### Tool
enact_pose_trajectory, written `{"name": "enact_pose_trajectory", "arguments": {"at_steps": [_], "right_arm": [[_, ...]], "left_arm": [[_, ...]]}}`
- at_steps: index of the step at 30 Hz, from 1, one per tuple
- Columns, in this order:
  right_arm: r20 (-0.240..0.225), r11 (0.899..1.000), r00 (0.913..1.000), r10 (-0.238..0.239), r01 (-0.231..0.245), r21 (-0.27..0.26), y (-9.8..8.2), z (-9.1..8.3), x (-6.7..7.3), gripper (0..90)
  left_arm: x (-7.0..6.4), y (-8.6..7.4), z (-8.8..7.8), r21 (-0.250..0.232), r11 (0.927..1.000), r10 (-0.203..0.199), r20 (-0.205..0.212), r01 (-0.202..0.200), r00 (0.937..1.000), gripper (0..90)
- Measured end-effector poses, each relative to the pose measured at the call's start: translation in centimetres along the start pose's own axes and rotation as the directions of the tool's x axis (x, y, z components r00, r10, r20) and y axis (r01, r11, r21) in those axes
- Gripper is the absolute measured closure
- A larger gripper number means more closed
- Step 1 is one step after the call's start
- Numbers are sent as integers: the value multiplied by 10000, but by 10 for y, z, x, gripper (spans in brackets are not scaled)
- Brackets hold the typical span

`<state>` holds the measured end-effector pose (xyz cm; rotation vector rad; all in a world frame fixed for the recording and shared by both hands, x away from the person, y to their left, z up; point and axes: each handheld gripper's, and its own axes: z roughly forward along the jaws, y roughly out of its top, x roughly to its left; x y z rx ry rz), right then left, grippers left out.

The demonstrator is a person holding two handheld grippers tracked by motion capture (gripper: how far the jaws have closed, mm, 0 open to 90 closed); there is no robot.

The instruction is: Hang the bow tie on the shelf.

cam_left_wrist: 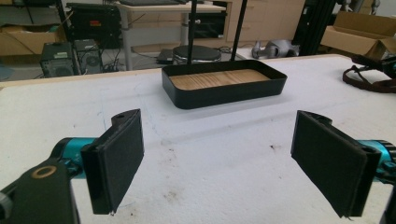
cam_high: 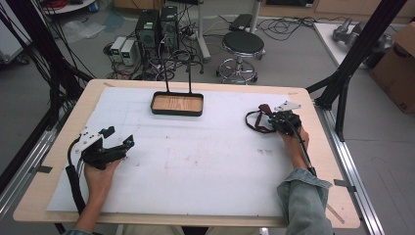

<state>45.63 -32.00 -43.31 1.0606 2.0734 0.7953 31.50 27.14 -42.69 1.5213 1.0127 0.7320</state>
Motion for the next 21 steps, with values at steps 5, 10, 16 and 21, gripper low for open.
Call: {"name": "enact_pose_trajectory", "arguments": {"at_steps": [5,10,16,21], "right_arm": [[-15,9991,10000,-60,59,-425,6,-9,1,747],[4,9946,10000,-66,66,-1038,15,-24,4,749],[-49,9875,9997,-257,246,-1555,29,-37,8,749],[-23,9780,9991,-432,418,-2044,41,-46,13,749]], "left_arm": [[0,0,0,-5,10000,10,-4,-10,10000,174],[0,0,0,-36,10000,-15,18,15,10000,175],[-1,0,2,-59,10000,-71,56,71,10000,178],[0,0,2,-29,10000,-54,8,54,10000,178]]}}
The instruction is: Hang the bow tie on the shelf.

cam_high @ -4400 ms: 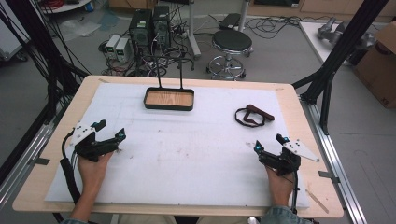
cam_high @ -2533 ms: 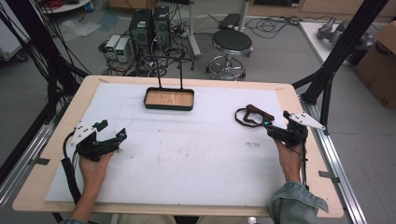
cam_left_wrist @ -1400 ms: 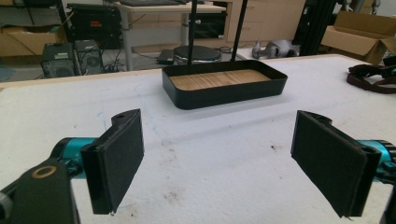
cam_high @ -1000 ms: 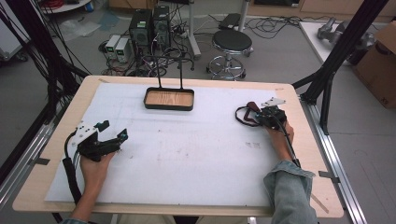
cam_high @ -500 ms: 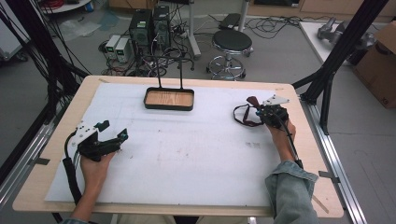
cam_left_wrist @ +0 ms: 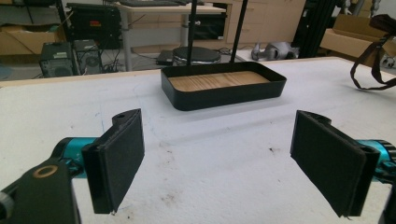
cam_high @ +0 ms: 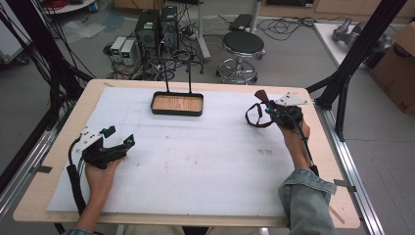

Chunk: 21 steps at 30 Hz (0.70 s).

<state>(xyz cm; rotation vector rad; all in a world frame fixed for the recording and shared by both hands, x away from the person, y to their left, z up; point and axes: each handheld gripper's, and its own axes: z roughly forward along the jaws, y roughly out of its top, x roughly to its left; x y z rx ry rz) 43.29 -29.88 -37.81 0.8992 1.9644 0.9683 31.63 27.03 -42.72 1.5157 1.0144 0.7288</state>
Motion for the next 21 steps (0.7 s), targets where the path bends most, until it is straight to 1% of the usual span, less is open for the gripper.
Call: {"name": "enact_pose_trajectory", "arguments": {"at_steps": [3,5,6,7,8,11,12,14,15,16,17,19,20,21], "right_arm": [[27,9998,9999,-132,132,-132,4,-2,2,749],[3,9992,9999,-132,132,-371,12,-5,5,749],[3,9992,9999,-132,132,-371,12,-5,5,749],[-32,9990,9999,-155,153,-418,18,-7,8,749],[-32,9990,9999,-155,153,-418,18,-7,8,749],[-94,9965,9994,-325,317,-775,28,-9,12,749],[-221,9958,9994,-260,240,-888,34,-10,15,749],[-262,9953,9993,-261,235,-943,37,-11,17,749],[-233,9940,9992,-335,309,-1052,39,-11,19,749],[-451,9930,9988,-184,130,-1173,46,-11,25,749],[-424,9915,9986,-308,251,-1279,49,-11,25,749],[-506,9901,9981,-338,265,-1377,52,-10,27,748],[-459,9843,9976,-519,433,-1710,59,-9,30,749],[-459,9843,9976,-519,433,-1710,59,-9,30,749]], "left_arm": [[0,0,0,-53,10000,-66,-23,66,10000,178],[0,0,0,-64,10000,-72,-20,72,10000,178],[0,0,0,-65,9999,-83,-21,83,10000,178],[0,0,0,-62,9999,-91,-11,91,10000,178],[0,0,1,-72,9999,-96,9,96,10000,178],[0,0,1,-30,10000,-85,16,85,10000,178],[0,0,1,-20,9999,-125,45,125,9999,179],[0,0,1,-6,9999,-130,52,130,9999,179],[0,0,1,-15,9999,-145,63,145,9999,179],[0,0,1,-13,9999,-143,64,143,9999,179],[0,0,1,-18,9999,-143,69,143,9999,179],[0,0,1,-21,9999,-145,84,145,9999,179],[0,0,1,-19,9999,-142,89,142,9999,179],[0,0,1,-16,9999,-147,86,147,9999,179]]}}
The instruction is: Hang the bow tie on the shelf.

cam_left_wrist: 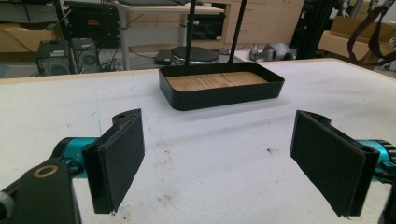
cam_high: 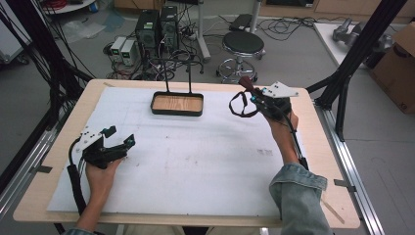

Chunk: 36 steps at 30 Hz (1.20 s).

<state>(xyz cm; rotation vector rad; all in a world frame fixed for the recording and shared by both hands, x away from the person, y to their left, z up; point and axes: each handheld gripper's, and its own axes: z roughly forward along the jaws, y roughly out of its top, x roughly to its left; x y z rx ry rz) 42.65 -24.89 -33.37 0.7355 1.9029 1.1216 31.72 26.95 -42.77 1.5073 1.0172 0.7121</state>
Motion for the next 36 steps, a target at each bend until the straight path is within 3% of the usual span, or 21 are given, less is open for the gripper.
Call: {"name": "enact_pose_trajectory", "arguments": {"at_steps": [1,19,36], "right_arm": [[-196,9997,9995,236,-237,-37,7,3,5,749],[-1160,9965,9931,174,-267,-792,53,47,40,748],[-1290,9926,9914,233,-383,-1154,75,75,57,749]], "left_arm": [[0,0,0,-2,10000,-20,-17,20,10000,179],[0,-1,2,-20,10000,-54,101,54,9999,179],[0,-1,5,-80,9999,-111,275,114,9996,180]]}}
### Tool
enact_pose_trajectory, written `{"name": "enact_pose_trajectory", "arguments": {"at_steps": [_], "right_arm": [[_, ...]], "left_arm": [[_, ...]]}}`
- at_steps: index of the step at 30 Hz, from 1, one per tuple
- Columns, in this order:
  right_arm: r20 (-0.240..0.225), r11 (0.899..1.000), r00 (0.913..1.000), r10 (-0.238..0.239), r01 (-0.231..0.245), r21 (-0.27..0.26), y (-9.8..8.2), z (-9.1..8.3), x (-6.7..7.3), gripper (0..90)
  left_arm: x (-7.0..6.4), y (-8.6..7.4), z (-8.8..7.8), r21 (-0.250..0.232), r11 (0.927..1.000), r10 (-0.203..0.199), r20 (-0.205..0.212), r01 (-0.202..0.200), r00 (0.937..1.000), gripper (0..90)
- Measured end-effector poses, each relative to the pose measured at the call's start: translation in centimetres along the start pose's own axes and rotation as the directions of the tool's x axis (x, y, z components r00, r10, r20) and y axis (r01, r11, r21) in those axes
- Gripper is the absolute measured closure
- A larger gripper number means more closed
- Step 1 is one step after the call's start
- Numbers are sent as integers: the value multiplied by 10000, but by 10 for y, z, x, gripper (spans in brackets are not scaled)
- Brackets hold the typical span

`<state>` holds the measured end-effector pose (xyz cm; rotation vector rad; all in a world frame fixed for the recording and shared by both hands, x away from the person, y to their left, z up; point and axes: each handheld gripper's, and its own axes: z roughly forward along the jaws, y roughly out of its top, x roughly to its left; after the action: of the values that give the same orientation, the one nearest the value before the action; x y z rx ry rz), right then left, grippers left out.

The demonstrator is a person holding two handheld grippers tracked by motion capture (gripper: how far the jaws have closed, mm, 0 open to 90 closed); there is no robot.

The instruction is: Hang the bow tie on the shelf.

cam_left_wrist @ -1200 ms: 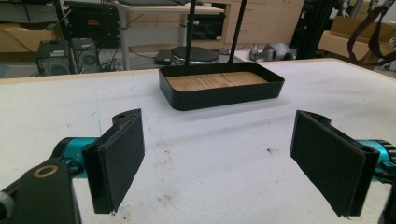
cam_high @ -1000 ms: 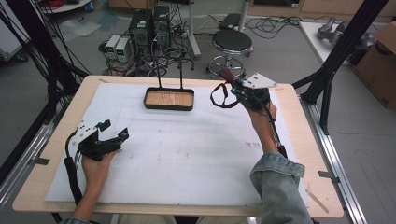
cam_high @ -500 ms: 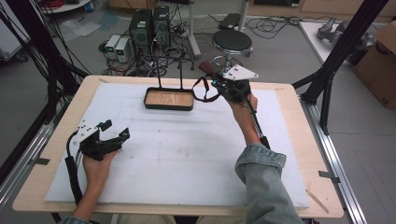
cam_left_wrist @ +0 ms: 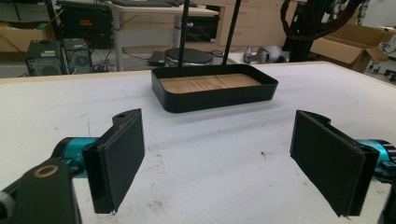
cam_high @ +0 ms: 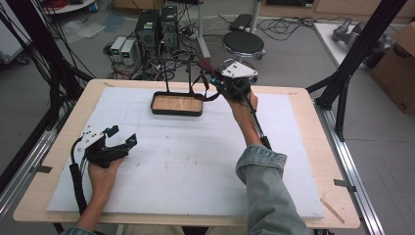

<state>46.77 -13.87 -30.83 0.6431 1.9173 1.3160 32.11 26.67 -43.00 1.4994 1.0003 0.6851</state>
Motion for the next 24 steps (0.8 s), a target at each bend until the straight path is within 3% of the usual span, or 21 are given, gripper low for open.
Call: {"name": "enact_pose_trajectory", "arguments": {"at_steps": [6,15,17,24], "right_arm": [[-72,9999,9999,-98,97,-92,5,10,2,748],[34,9997,9997,236,-236,75,4,26,5,748],[44,9999,10000,88,-88,66,4,30,5,748],[496,9995,9988,-13,-4,331,7,39,3,748]], "left_arm": [[0,0,0,9,10000,-35,37,35,10000,180],[0,-1,0,46,10000,-23,140,23,9999,178],[-1,0,0,32,10000,-34,151,33,9999,179],[-1,-1,0,56,10000,-59,204,58,9998,179]]}}
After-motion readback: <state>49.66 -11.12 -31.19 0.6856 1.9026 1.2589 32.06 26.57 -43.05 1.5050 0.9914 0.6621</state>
